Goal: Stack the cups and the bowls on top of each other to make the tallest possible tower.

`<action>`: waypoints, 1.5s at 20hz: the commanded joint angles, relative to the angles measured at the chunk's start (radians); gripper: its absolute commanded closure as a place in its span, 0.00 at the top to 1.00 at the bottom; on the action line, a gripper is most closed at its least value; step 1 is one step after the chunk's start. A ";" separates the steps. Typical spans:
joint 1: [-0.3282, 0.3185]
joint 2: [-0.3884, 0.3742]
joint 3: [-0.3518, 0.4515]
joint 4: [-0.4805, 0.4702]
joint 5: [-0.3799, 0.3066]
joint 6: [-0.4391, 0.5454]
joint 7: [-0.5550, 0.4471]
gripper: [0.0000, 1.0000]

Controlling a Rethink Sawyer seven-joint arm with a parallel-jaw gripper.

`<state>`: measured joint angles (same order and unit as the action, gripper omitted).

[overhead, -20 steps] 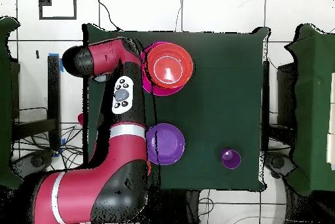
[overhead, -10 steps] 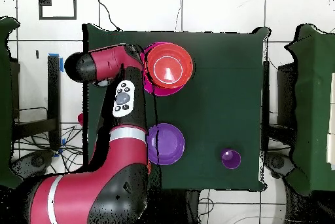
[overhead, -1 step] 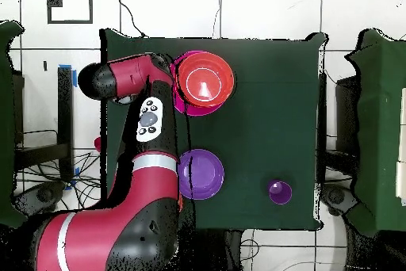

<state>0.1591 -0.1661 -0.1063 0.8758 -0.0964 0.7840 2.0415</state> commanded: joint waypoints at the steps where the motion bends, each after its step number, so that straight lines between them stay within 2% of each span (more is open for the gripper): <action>1: 0.011 0.031 0.095 0.037 0.017 -0.078 0.095 1.00; 14: -0.010 0.025 0.138 0.067 0.073 -0.141 0.083 1.00; 19: -0.012 0.031 0.151 0.060 0.096 -0.151 0.071 1.00; 23: -0.006 0.062 0.151 0.017 0.115 -0.148 0.072 1.00; 30: -0.008 0.052 0.160 0.054 0.129 -0.185 0.061 1.00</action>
<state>0.1588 -0.1586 -0.0743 0.8762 0.0152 0.6343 2.0415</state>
